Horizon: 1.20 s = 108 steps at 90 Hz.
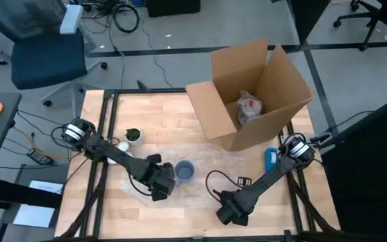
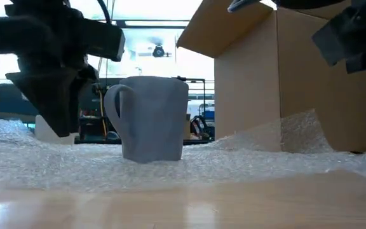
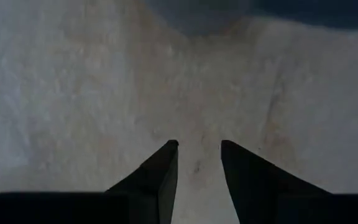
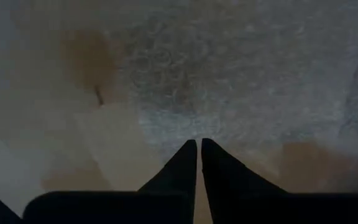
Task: Wrap mug
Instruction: Wrap the blue mug with bubble wrap
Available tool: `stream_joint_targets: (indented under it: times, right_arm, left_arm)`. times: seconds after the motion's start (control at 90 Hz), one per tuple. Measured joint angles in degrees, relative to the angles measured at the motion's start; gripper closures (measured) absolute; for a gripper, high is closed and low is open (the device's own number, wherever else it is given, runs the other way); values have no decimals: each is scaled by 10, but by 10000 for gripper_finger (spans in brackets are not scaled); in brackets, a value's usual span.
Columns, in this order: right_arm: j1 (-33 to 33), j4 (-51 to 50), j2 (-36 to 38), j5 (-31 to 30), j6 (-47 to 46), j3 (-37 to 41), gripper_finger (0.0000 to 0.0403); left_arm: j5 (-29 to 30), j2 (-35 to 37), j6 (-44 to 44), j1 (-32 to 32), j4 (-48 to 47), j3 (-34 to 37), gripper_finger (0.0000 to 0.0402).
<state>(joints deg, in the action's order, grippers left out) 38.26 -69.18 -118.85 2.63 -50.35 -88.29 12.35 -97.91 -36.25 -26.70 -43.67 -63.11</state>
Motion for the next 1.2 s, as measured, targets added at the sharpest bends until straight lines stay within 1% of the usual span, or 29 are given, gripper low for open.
stream_joint_targets:
  times: [0.222,0.322,0.4,0.567,0.667,0.744,0.856,0.956,1.067,1.2]
  right_arm:
    - [0,2,0,-4,-1,0,399]
    - [0,1,0,-4,-8,0,389]
    - [0,0,0,-1,-12,0,374]
    - [6,-27,0,0,-26,0,328]
    - [16,-36,0,-1,-36,0,300]
    - [24,-18,0,-9,-37,1,283]
    - [30,44,1,-7,-39,16,268]
    - [28,79,1,-2,-42,43,264]
    - [22,98,6,-14,-46,63,269]
    - [13,104,5,-13,-38,62,298]
  left_arm:
    - [-1,-1,11,-1,37,0,294]
    - [-22,-1,14,-3,36,0,294]
    - [-40,-1,16,-4,36,0,294]
    - [-39,-1,2,-8,34,0,294]
    - [-50,-1,0,-18,23,0,293]
    - [-55,-1,0,-31,7,0,291]
    - [-62,-1,-11,-54,-13,0,289]
    - [-73,-1,-33,-75,-31,0,289]
    - [-73,-1,-51,-97,-50,0,289]
    - [-38,-1,-57,-112,-50,0,289]
